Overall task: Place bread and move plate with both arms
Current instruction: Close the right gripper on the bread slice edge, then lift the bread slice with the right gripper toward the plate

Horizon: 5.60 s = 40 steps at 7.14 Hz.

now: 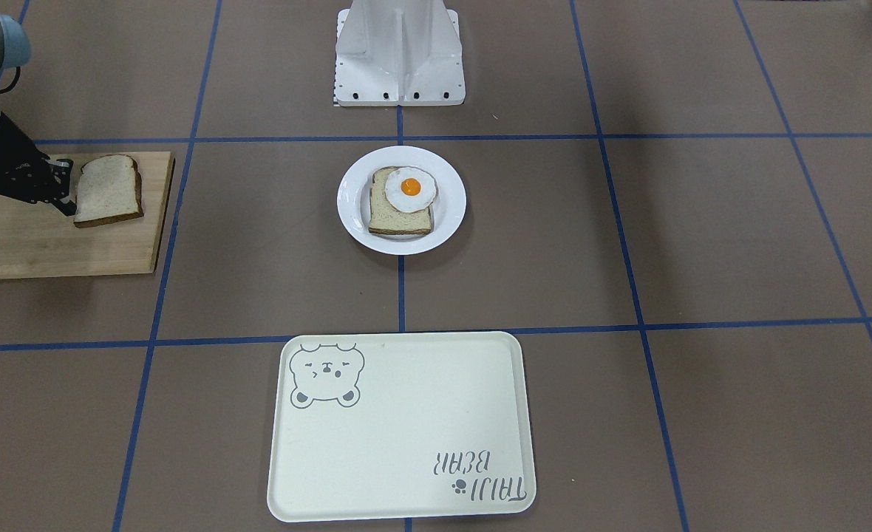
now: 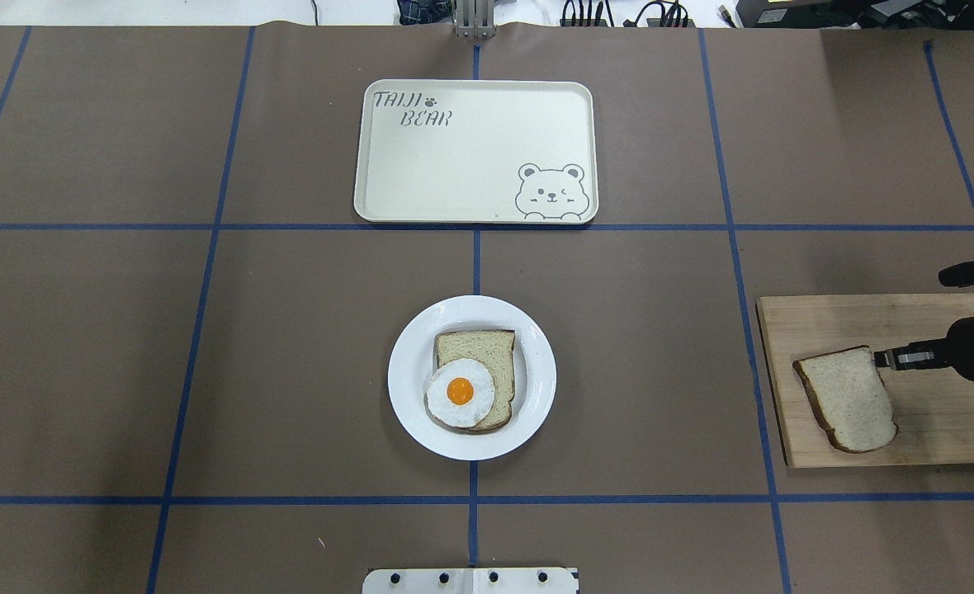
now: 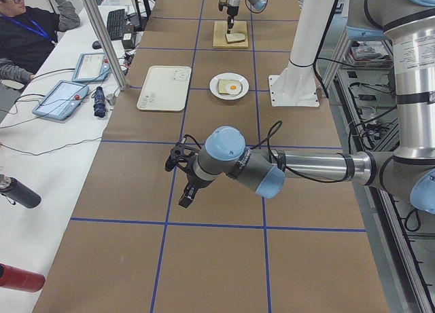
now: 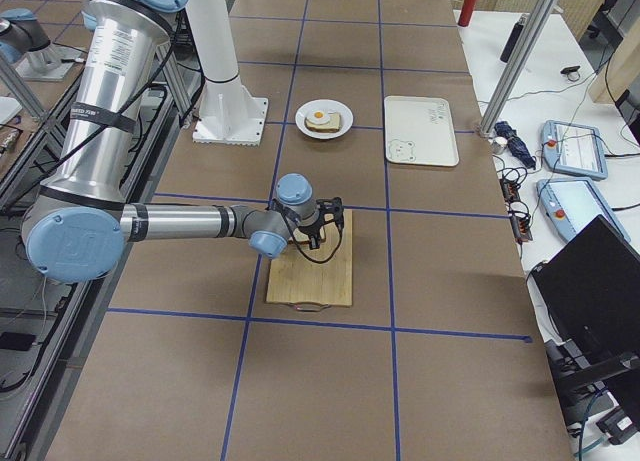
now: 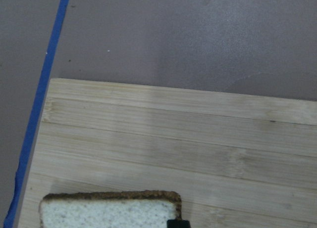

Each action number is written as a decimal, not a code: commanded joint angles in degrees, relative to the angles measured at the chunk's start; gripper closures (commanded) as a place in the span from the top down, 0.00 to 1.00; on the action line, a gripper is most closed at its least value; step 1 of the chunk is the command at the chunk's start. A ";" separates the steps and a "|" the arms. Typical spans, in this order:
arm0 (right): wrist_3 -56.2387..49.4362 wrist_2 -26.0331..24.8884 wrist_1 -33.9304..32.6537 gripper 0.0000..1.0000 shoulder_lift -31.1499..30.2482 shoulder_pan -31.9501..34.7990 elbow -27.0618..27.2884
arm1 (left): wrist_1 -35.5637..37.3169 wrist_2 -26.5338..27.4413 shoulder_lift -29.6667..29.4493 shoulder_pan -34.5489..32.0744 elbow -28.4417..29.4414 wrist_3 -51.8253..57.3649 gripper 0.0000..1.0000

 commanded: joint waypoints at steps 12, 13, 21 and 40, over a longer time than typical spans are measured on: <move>1.92 2.55 1.48 0.58 4.20 0.20 -3.87 | -0.08 0.00 0.44 0.00 -0.37 -0.16 0.98; 1.92 2.19 1.48 0.57 4.20 -0.34 -3.87 | -0.08 0.09 0.44 0.00 -0.28 -0.16 0.98; -1.94 0.51 1.65 0.00 2.44 -1.93 -3.25 | -0.08 0.00 0.44 0.00 -0.28 -0.16 0.98; 28.23 -11.39 0.44 0.00 38.82 -18.59 -1.49 | -2.89 -3.60 2.81 0.00 1.65 -7.80 0.98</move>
